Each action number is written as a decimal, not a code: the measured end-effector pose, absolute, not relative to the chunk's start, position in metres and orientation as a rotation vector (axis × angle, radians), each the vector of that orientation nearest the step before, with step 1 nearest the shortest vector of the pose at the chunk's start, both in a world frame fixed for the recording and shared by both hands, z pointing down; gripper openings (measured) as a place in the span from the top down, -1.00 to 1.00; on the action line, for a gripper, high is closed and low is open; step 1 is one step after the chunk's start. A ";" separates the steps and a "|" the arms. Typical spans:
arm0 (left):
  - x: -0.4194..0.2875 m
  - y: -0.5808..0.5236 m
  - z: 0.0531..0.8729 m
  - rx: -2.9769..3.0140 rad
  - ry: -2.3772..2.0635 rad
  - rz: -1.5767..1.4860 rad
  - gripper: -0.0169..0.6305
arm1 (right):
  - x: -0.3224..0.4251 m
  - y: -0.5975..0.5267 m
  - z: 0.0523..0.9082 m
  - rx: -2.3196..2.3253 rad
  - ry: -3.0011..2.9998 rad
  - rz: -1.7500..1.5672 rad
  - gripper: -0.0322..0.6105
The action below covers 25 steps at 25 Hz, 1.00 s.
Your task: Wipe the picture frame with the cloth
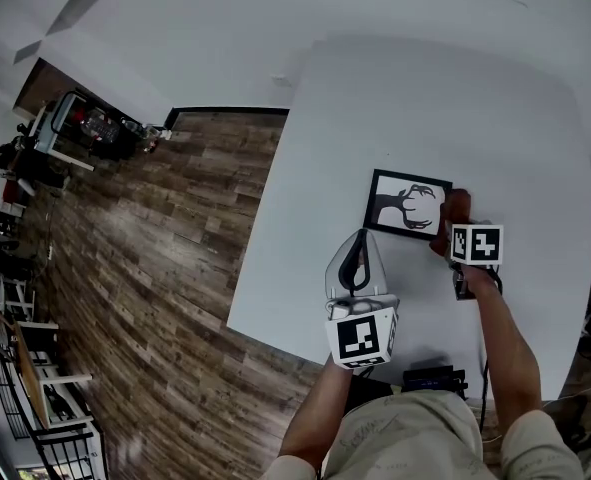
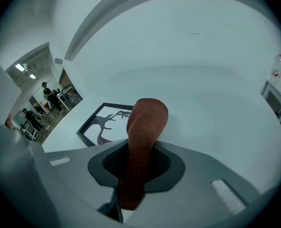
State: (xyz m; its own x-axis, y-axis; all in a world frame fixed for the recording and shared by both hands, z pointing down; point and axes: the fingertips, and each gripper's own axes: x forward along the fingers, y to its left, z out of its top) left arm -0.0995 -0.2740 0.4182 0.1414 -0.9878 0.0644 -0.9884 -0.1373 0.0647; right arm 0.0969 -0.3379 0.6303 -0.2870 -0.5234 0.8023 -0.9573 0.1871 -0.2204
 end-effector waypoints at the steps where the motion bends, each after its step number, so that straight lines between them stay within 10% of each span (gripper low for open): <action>1: -0.100 -0.274 0.418 2.306 -2.001 0.010 0.94 | 0.096 -0.338 0.629 1.383 -1.902 0.982 0.59; 25: -0.098 -0.274 0.392 2.334 -1.997 -0.005 0.94 | 0.070 -0.340 0.474 1.528 -2.426 0.493 0.59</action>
State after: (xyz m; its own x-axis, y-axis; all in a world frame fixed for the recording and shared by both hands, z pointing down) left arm -0.0982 -0.2737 0.3918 0.1555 -0.9869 0.0430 -0.9867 -0.1530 0.0554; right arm 0.0695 -0.3401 0.4738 -0.4291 -0.8251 0.3676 -0.9031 0.3992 -0.1581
